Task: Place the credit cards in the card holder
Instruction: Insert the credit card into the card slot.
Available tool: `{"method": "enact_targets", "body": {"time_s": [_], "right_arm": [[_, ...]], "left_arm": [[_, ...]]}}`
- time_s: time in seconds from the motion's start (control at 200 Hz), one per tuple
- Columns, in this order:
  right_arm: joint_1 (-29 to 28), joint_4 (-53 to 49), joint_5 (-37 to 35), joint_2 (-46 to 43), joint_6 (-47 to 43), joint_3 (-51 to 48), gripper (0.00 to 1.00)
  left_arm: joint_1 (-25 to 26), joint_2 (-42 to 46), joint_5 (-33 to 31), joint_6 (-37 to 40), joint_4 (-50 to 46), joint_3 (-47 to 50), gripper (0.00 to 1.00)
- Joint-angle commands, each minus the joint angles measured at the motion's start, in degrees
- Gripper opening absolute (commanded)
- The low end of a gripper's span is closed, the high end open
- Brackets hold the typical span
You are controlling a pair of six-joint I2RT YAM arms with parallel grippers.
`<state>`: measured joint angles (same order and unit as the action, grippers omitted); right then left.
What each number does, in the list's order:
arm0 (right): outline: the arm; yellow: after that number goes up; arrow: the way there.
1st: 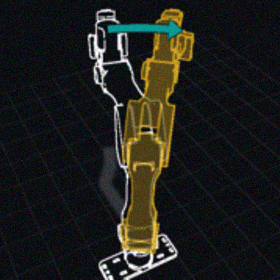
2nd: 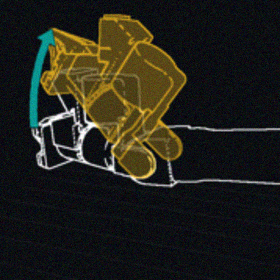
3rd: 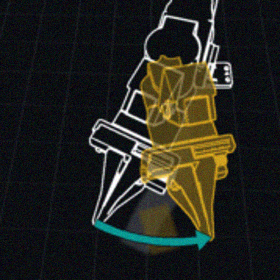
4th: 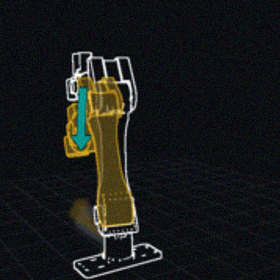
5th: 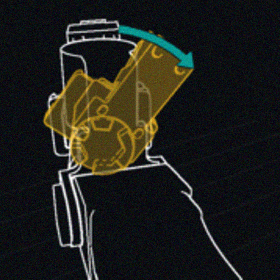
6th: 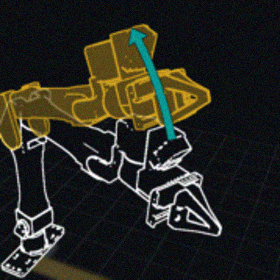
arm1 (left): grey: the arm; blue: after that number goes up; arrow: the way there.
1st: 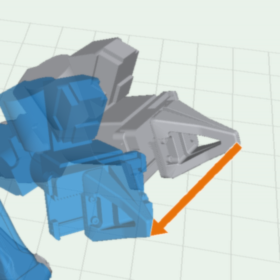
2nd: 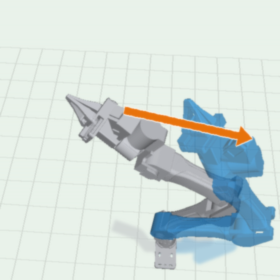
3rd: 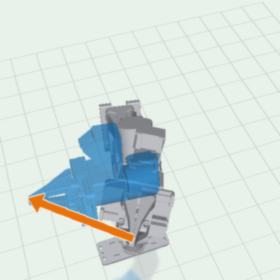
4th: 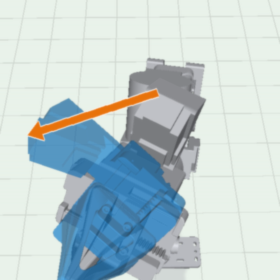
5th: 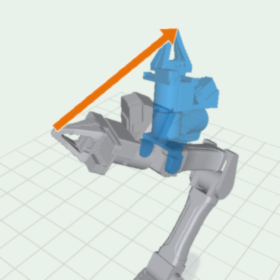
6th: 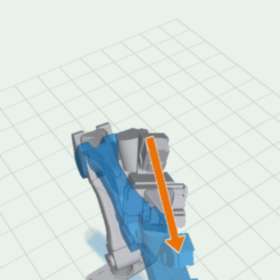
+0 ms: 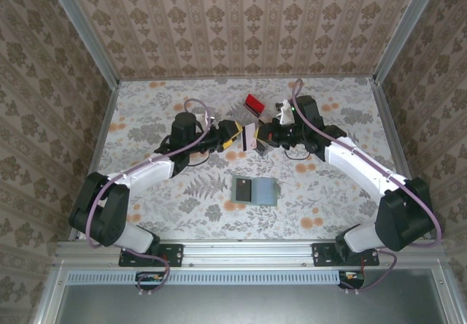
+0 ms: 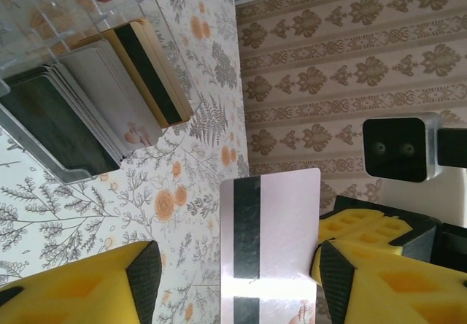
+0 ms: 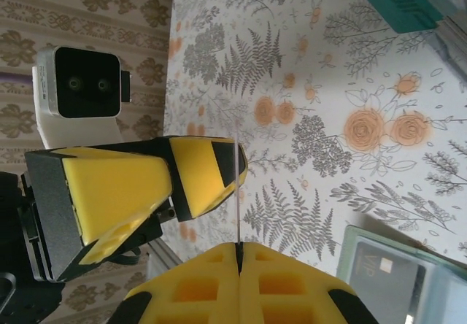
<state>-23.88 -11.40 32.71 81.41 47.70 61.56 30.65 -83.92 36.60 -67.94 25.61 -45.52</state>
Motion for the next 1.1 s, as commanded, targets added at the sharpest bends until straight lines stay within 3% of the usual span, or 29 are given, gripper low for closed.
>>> {"method": "enact_targets", "body": {"time_s": [0.0, 0.18, 0.36, 0.49, 0.755, 1.095], "right_arm": [[0.28, 4.75, 2.81, -1.34, 3.59, -1.26, 0.00], [0.31, 8.41, 3.20, -1.34, 7.46, -2.91, 0.00], [0.44, 8.90, 2.40, -1.38, 9.36, -4.03, 0.00], [0.65, 7.17, 1.90, -1.16, 9.27, -4.10, 0.02], [0.66, -1.59, -3.91, -1.34, 6.76, -5.15, 0.22], [-2.32, -5.60, -8.52, -4.16, 3.89, -10.30, 0.25]], "left_arm": [[0.19, -1.19, 2.48, -1.29, 2.56, -1.07, 0.61], [0.55, -1.97, 3.46, -2.35, 3.83, -1.14, 0.45], [0.55, -0.92, 3.10, -3.90, 5.26, 0.04, 0.13], [0.46, -0.21, 1.95, -5.42, 4.53, 0.96, 0.00], [0.27, 0.97, -1.82, -14.31, -0.07, 4.10, 0.00], [0.37, 4.25, -6.06, -14.94, -16.39, 5.32, 0.00]]}}
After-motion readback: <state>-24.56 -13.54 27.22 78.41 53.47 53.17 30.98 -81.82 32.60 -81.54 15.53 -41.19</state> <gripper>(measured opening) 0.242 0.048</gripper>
